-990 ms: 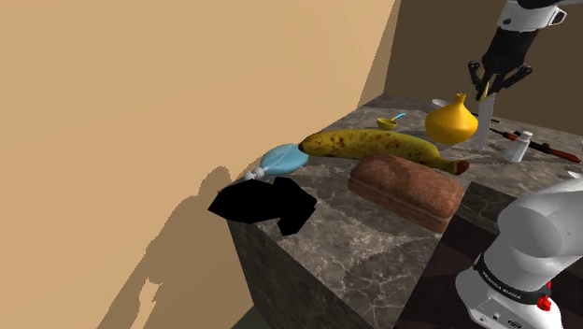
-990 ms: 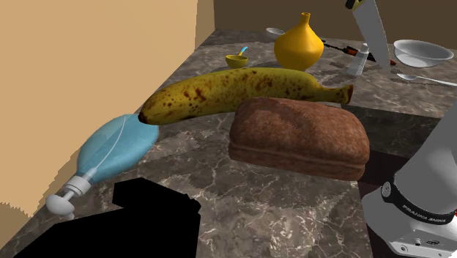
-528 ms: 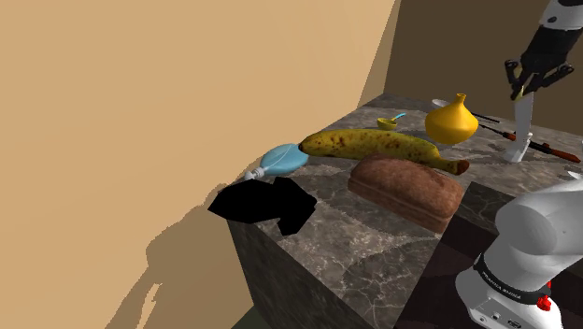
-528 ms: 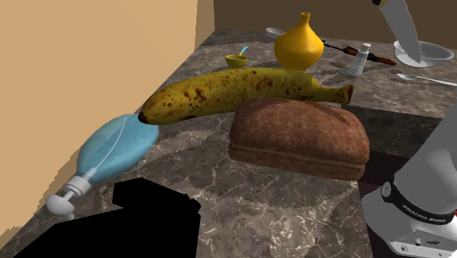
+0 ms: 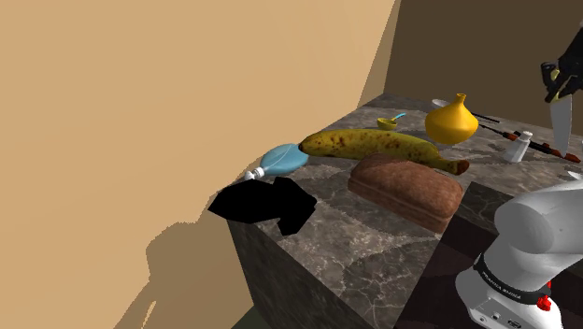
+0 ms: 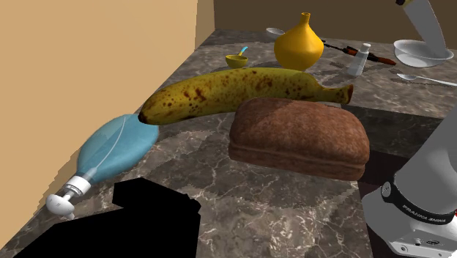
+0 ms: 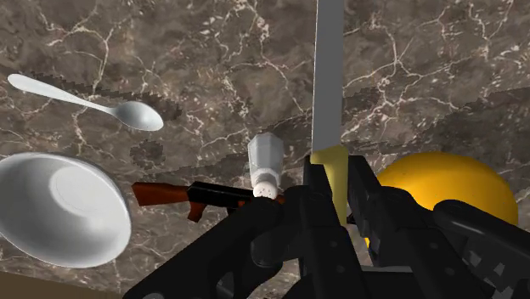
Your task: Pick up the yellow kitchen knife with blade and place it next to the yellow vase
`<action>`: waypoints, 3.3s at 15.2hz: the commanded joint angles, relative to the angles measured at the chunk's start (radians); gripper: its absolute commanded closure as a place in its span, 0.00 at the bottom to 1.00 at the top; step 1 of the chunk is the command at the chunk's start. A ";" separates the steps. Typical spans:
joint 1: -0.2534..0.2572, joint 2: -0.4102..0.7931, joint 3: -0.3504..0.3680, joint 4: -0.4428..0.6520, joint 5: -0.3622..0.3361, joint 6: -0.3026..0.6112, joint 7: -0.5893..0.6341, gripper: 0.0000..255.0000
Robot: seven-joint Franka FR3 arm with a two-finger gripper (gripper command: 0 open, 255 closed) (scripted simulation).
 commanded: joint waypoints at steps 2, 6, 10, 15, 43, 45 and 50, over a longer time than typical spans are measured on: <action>-0.004 -0.004 -0.016 -0.034 -0.012 0.033 -0.003 1.00; -0.011 -0.014 -0.032 -0.092 -0.027 0.080 0.002 1.00; -0.018 -0.021 -0.049 -0.146 -0.043 0.129 0.006 1.00; -0.026 -0.025 -0.073 -0.211 -0.064 0.191 0.011 1.00; -0.034 0.103 -0.273 -0.488 -0.204 0.602 0.034 1.00; -0.030 0.125 -0.292 -0.501 -0.213 0.638 0.035 1.00; -0.029 0.129 -0.296 -0.504 -0.215 0.645 0.035 1.00</action>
